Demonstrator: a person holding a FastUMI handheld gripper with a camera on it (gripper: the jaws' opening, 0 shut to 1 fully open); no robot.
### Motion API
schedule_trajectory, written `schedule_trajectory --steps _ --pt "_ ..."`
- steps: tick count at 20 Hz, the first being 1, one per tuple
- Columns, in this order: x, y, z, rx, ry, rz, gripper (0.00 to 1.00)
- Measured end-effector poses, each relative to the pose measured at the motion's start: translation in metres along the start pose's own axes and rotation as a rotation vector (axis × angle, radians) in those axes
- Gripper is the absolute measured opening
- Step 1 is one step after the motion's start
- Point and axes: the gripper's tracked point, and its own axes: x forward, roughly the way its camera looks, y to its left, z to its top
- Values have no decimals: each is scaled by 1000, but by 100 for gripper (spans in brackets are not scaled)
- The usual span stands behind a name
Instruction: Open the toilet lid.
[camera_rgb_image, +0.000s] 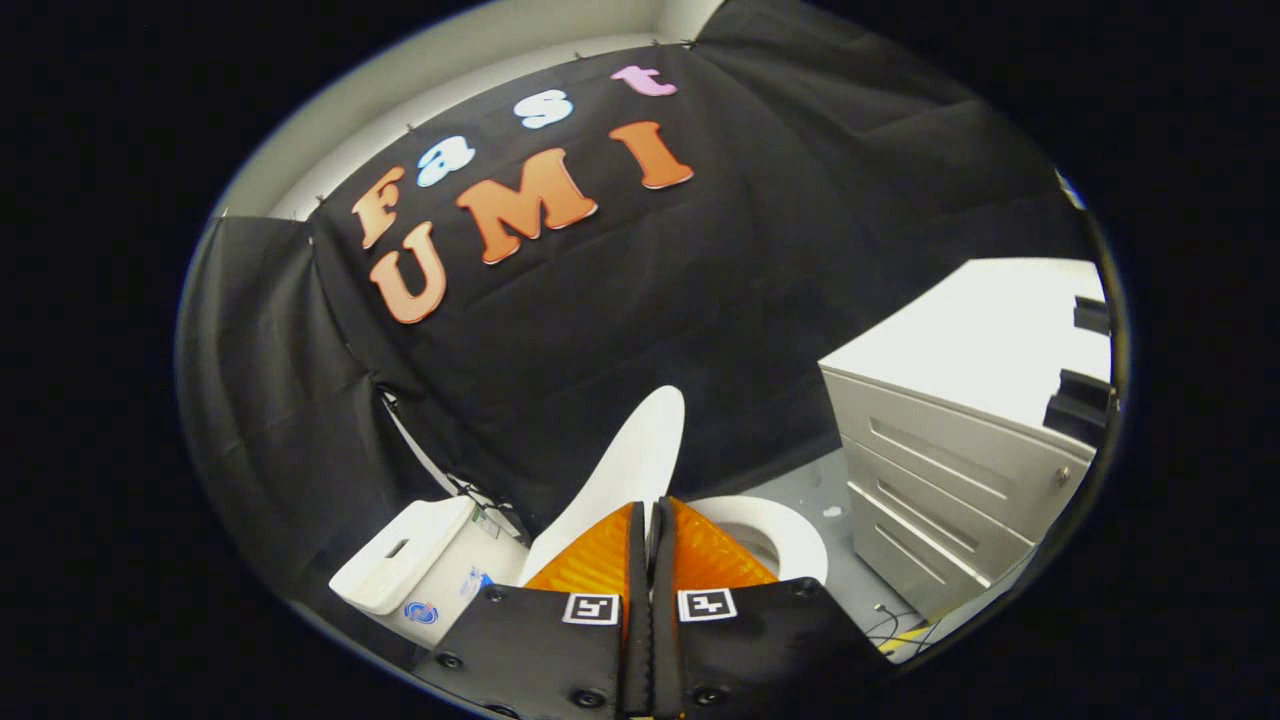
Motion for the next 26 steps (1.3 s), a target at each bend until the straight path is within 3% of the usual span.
schedule_trajectory --steps 5,15,26 --pt "4 31 9 -143 7 26 8" --pt "5 70 18 -198 1 87 8" --pt "10 150 28 -308 9 178 8"
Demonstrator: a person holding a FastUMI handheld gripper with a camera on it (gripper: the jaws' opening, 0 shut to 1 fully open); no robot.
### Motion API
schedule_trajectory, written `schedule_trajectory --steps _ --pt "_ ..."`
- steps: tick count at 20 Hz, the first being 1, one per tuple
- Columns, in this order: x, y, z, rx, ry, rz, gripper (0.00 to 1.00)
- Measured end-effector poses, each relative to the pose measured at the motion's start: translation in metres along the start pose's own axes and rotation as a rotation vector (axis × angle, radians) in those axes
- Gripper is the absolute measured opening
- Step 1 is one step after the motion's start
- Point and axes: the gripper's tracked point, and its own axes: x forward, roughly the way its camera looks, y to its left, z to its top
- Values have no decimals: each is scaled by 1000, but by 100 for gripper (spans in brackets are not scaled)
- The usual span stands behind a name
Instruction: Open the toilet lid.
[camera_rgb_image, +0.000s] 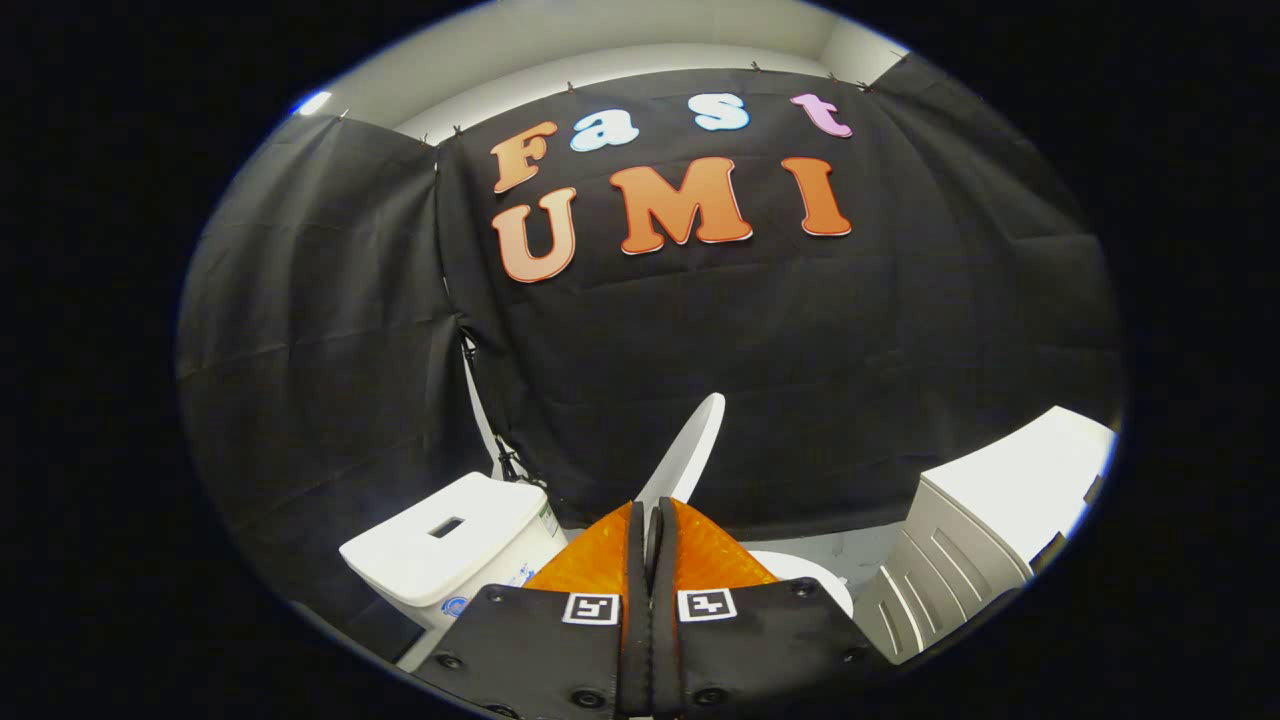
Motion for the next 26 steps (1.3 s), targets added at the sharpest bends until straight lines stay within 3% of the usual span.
schedule_trajectory --steps 6,26 --pt "9 60 18 -110 -15 42 8" --pt "34 196 27 -212 -45 157 8"
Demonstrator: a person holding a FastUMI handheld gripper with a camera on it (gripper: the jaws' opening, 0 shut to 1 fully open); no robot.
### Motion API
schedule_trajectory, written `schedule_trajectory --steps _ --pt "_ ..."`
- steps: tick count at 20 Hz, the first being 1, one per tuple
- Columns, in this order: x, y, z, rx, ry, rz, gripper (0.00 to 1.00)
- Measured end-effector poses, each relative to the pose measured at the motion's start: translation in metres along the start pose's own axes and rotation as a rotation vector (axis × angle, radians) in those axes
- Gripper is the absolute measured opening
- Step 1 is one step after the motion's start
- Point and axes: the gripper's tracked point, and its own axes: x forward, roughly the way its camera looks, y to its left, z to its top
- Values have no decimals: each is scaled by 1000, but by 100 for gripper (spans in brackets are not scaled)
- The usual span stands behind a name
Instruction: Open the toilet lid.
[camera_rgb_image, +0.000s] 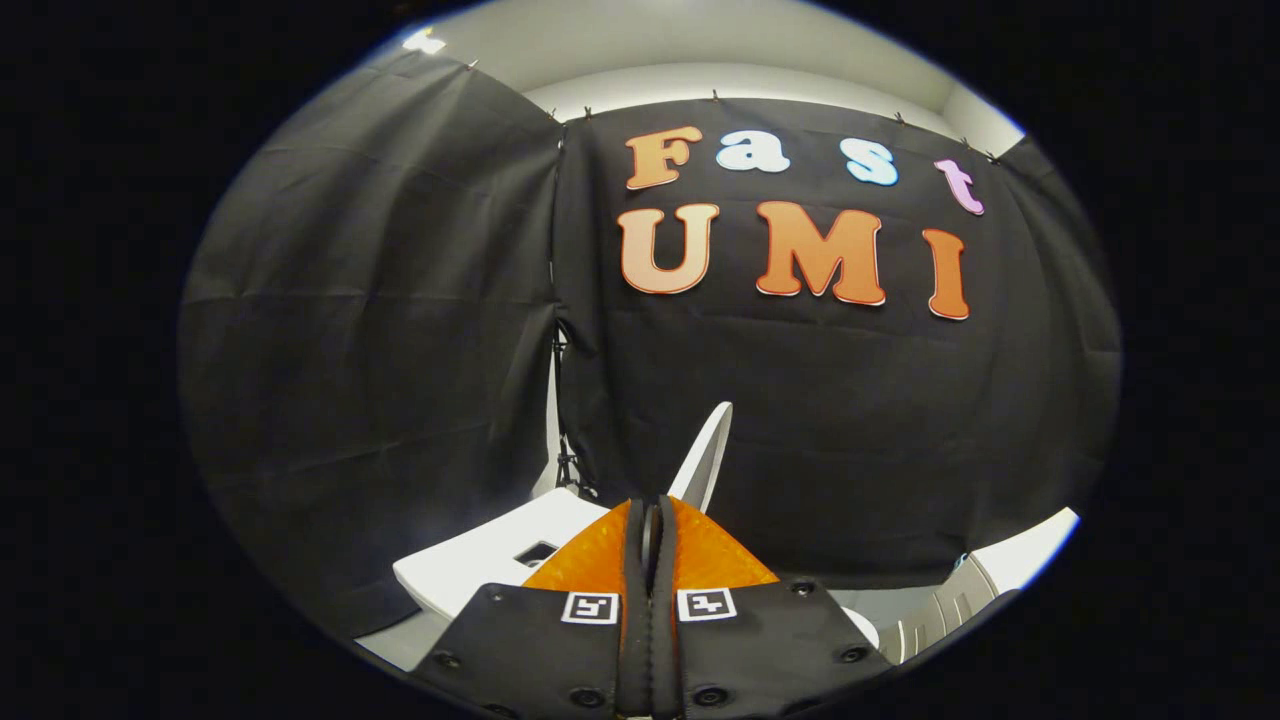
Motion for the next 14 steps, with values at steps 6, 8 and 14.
schedule_trajectory --steps 6,8,14 --pt "13 36 5 13 2 28 8" --pt "16 50 6 -20 1 32 8" --pt "26 90 1 -91 16 67 8"
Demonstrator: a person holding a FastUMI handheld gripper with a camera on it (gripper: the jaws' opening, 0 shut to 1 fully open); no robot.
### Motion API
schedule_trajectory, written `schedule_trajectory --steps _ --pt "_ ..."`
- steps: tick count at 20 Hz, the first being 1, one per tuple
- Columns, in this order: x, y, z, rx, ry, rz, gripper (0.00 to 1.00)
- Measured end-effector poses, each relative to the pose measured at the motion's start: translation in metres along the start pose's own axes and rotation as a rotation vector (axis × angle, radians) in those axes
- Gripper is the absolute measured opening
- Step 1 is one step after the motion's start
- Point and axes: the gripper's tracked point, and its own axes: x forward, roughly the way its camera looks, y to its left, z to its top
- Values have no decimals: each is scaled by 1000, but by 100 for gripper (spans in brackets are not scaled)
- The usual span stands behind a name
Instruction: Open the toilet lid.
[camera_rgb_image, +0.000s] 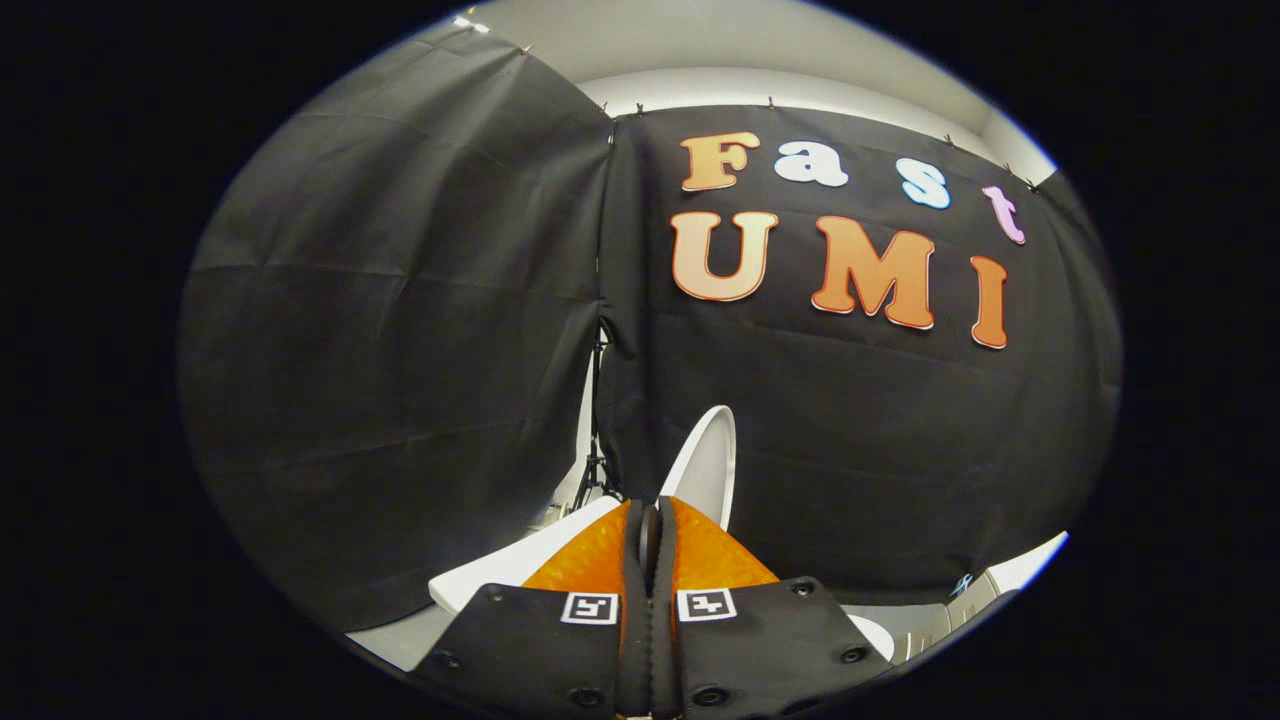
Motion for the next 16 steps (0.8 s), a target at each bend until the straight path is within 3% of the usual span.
schedule_trajectory --steps 9,12,14,16 --pt "23 43 -3 -23 30 55 8" --pt "24 43 -2 -57 22 25 9" --pt "21 45 -3 -36 21 22 14" --pt "19 59 -7 17 29 87 26"
